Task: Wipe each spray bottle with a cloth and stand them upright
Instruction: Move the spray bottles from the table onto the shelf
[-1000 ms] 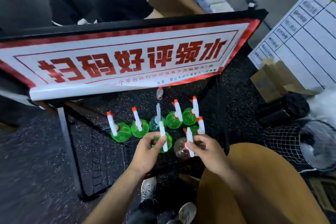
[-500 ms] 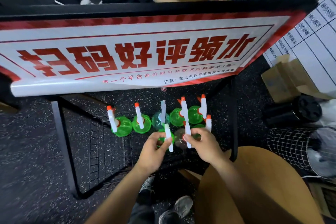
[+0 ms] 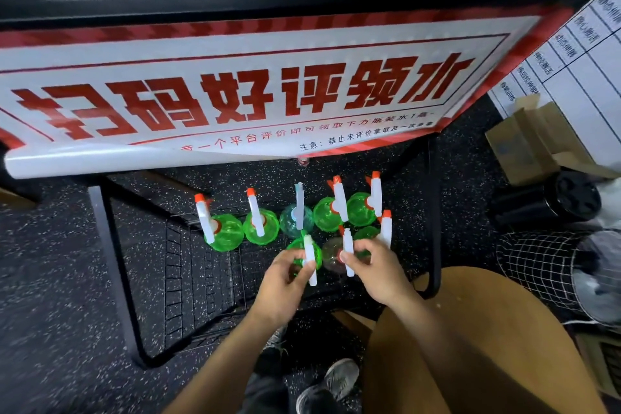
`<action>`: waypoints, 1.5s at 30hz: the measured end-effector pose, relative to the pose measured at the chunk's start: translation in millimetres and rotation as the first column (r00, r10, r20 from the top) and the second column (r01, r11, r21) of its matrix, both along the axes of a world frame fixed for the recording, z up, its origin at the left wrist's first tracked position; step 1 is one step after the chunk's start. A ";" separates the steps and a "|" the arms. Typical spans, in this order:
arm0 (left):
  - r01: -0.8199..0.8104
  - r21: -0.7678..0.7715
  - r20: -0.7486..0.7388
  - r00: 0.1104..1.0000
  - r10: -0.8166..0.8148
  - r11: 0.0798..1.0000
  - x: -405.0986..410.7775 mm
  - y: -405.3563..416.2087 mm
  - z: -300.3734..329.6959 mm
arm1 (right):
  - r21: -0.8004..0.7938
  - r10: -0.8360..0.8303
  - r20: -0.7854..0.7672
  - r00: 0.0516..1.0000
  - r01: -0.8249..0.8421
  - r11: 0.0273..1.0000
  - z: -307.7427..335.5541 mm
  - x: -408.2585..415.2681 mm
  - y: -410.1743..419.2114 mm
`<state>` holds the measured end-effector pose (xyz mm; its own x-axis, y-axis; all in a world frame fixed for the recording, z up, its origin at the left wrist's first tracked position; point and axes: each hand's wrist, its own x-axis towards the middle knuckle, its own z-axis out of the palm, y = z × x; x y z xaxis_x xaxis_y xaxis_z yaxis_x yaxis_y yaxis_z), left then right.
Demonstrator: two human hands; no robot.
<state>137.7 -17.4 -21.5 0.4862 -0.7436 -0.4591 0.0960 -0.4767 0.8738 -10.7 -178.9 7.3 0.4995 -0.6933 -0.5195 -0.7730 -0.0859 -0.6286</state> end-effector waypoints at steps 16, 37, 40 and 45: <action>-0.008 0.062 -0.028 1.000 0.009 0.998 15.2 -17.3 -12.2 | -0.051 -0.032 0.008 0.999 0.032 0.998 -7.0 14.0 -2.5; -0.101 0.017 -0.028 0.994 0.102 0.995 8.2 -15.6 -13.1 | -0.028 -0.071 0.086 0.994 0.074 0.997 -16.1 8.7 -1.6; -0.083 0.027 -0.035 0.996 0.084 0.996 8.2 -14.4 -13.8 | -0.021 -0.058 0.086 0.995 0.060 0.998 -17.2 8.2 0.3; -0.047 0.041 -0.057 0.997 0.049 0.998 13.3 -15.3 -8.9 | -0.039 -0.064 0.086 0.994 0.067 0.997 -15.6 7.5 1.8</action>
<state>151.0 -32.7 -30.4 0.4928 -0.7006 -0.5160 0.1693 -0.5045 0.8467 -3.2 -177.1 -8.3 0.4932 -0.7460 -0.4475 -0.7220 -0.0640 -0.6890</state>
